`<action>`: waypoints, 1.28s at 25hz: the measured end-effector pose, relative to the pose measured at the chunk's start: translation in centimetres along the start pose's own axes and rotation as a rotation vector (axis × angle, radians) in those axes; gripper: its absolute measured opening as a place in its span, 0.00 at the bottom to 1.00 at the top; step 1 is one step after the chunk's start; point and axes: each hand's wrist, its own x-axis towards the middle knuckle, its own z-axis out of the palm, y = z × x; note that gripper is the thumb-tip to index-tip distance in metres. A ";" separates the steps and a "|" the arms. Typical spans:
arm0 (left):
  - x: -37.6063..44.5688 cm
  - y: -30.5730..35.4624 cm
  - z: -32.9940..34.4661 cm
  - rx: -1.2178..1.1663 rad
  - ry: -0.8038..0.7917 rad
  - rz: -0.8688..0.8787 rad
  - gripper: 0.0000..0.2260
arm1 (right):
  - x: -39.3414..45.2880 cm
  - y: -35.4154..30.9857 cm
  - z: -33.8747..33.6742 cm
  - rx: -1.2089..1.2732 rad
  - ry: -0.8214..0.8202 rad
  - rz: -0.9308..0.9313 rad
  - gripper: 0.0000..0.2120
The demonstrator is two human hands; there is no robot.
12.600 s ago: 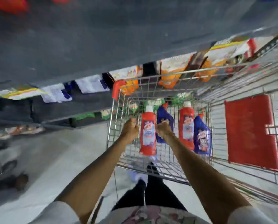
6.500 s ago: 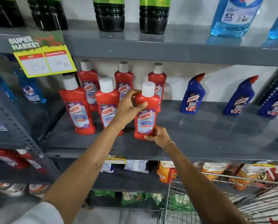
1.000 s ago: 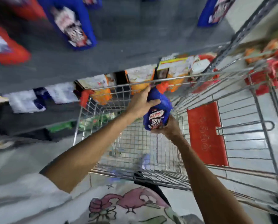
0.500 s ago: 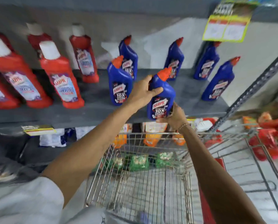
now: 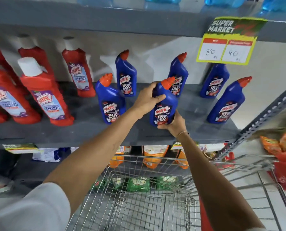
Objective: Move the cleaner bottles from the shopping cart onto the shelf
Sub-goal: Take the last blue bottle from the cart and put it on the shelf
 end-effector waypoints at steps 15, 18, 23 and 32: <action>-10.1 -7.5 -2.7 0.020 0.852 0.033 0.27 | 0.6 1.2 -1.6 0.067 -0.103 -0.018 0.43; -8.8 -9.9 -5.9 0.077 0.747 -0.215 0.46 | 0.8 0.7 -1.3 0.099 -0.138 0.024 0.39; -7.0 -11.7 -8.5 0.198 0.489 -0.341 0.27 | 1.1 0.1 -0.9 0.066 -0.084 -0.005 0.34; -5.8 -11.4 -6.1 0.249 0.490 -0.313 0.25 | 1.9 1.3 -3.8 0.026 -0.079 -0.005 0.33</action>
